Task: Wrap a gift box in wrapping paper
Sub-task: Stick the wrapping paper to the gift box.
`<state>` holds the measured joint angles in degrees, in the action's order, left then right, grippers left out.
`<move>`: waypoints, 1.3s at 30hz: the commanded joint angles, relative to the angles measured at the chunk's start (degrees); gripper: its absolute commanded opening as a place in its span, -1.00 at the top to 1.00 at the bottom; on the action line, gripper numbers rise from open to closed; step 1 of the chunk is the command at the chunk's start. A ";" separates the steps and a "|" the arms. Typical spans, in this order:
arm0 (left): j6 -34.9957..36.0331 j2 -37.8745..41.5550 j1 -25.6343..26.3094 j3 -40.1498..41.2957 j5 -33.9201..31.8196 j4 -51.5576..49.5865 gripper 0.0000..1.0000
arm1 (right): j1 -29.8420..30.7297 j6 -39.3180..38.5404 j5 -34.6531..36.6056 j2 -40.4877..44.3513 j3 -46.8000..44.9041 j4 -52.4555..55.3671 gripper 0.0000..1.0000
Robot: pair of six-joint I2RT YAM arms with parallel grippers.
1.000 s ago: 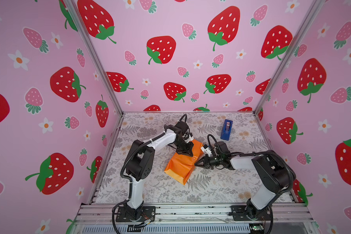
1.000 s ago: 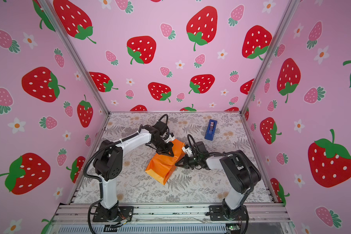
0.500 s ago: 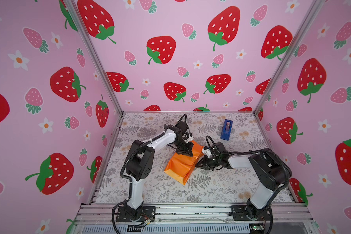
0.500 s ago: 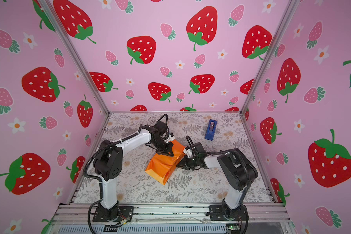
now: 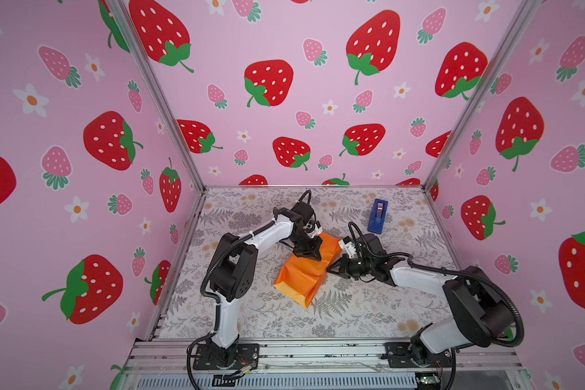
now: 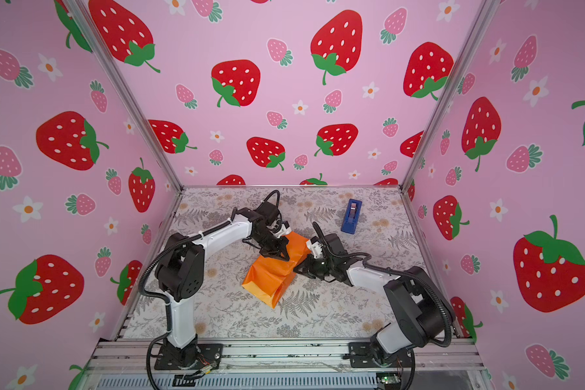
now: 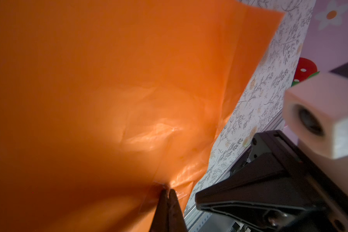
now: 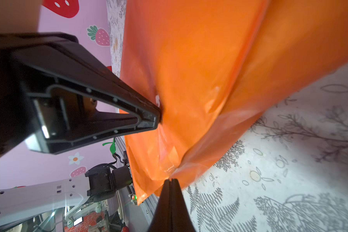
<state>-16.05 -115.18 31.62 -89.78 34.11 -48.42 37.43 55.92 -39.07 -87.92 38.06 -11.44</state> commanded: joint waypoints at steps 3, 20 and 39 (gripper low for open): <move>0.87 -2.23 -0.62 1.01 -7.83 -7.21 1.00 | 0.27 5.10 -0.23 -4.62 -0.75 -8.23 1.00; 0.77 -1.54 -0.60 1.36 -8.02 -7.04 1.00 | 1.78 5.26 8.48 0.93 -4.99 -3.14 1.00; 1.06 -2.25 -0.61 0.10 -8.18 -8.09 1.00 | 6.31 10.46 6.70 -5.30 -2.54 -14.52 1.00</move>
<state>-16.03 -115.13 31.33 -90.37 32.97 -50.28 42.89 64.90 -33.21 -91.79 34.30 -23.35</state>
